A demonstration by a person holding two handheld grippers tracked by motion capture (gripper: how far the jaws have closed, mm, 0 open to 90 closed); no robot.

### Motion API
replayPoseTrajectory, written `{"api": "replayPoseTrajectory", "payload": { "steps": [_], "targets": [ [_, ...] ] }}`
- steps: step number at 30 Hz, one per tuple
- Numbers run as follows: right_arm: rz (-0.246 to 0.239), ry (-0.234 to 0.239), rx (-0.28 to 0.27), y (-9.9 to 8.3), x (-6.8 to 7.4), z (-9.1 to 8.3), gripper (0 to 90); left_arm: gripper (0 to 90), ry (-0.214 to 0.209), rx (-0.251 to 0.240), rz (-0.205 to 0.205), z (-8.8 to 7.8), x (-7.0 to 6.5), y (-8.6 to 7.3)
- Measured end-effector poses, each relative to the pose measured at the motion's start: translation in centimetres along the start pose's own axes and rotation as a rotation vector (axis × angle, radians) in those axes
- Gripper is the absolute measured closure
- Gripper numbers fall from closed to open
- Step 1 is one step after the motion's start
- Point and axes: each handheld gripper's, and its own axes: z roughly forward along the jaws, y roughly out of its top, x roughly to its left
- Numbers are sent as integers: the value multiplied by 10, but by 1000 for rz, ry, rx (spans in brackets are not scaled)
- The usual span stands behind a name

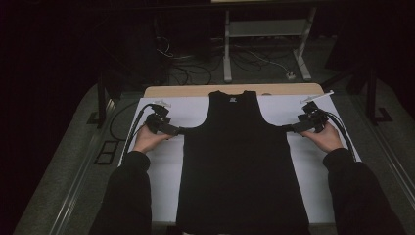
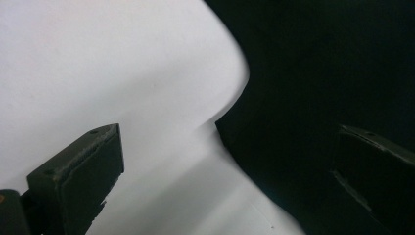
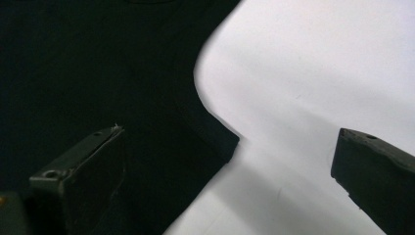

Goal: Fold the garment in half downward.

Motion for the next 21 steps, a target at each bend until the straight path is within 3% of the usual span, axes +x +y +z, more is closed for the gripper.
{"api": "replayPoseTrajectory", "payload": {
  "steps": [8,14,16,21],
  "targets": [
    [13,26,-1,-2,-2,9,72,0,-17,33,-11,11,2,-3],
    [14,47,9,-3,-3,14,145,6,-55,48,-29,18,2,-5],
    [13,43,17,-3,-2,16,209,52,-66,49,-31,19,1,-5],
    [12,38,23,-4,0,18,342,184,-67,45,12,20,-3,-5]
  ]
}}
